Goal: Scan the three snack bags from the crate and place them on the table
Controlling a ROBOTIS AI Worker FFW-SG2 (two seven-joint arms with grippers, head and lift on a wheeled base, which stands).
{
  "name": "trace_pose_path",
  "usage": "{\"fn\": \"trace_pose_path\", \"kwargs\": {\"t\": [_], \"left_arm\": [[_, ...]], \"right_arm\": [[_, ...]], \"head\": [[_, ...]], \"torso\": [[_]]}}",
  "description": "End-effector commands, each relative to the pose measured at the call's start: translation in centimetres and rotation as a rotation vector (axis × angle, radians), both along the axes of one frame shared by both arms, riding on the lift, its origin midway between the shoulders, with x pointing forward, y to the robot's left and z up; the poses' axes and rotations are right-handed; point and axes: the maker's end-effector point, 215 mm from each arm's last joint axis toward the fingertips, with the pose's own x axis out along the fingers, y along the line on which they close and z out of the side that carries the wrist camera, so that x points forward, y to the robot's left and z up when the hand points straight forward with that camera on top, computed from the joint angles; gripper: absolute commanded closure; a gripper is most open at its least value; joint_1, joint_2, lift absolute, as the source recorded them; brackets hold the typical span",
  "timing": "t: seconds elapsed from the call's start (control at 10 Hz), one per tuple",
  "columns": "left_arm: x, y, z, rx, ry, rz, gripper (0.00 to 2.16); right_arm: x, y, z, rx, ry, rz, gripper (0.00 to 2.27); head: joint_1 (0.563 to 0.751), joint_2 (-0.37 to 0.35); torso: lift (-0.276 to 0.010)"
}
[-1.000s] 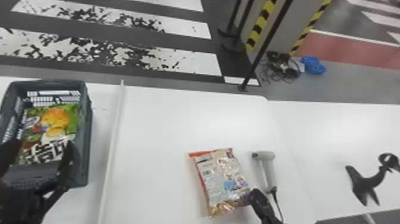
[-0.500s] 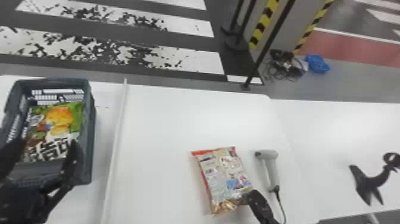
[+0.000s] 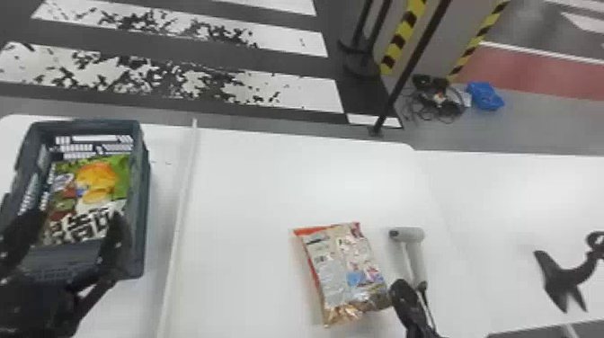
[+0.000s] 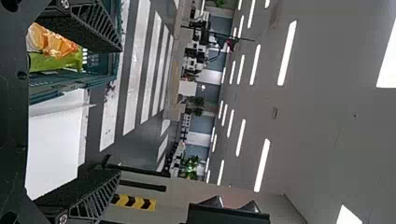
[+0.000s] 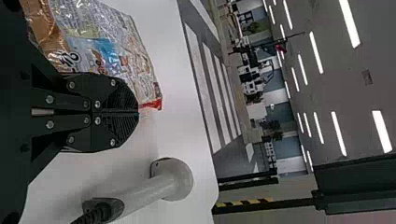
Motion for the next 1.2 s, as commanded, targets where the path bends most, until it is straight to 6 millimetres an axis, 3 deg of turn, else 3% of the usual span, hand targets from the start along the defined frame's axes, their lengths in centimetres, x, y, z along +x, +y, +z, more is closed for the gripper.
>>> {"fn": "trace_pose_path", "kwargs": {"t": [0.0, 0.2, 0.7, 0.8, 1.0, 1.1], "left_arm": [[0.0, -0.1, 0.1, -0.002, -0.004, 0.000, 0.07], [-0.1, 0.0, 0.2, -0.001, -0.006, -0.001, 0.07], [-0.1, -0.1, 0.3, -0.001, -0.009, -0.002, 0.07], [-0.1, 0.0, 0.3, 0.000, -0.009, -0.003, 0.07], [-0.2, -0.2, 0.1, 0.004, -0.006, -0.006, 0.07], [-0.2, -0.3, 0.1, 0.003, -0.006, -0.006, 0.07]], "right_arm": [[0.8, -0.5, -1.5, 0.002, 0.043, 0.005, 2.22], [0.8, -0.4, -3.1, -0.005, 0.083, 0.018, 2.22], [0.3, 1.4, -3.6, 0.002, 0.088, 0.048, 2.22], [0.6, 1.1, -2.9, -0.009, 0.066, 0.042, 2.22], [2.1, 0.0, 1.0, -0.051, -0.029, 0.039, 2.22], [2.9, 0.5, 2.7, -0.055, -0.055, 0.061, 2.22]], "head": [[0.695, -0.264], [0.695, -0.270], [0.695, -0.247], [0.695, -0.244], [0.695, -0.252], [0.695, -0.256]], "torso": [[-0.037], [-0.037], [-0.037], [-0.037], [-0.037], [-0.037]]}}
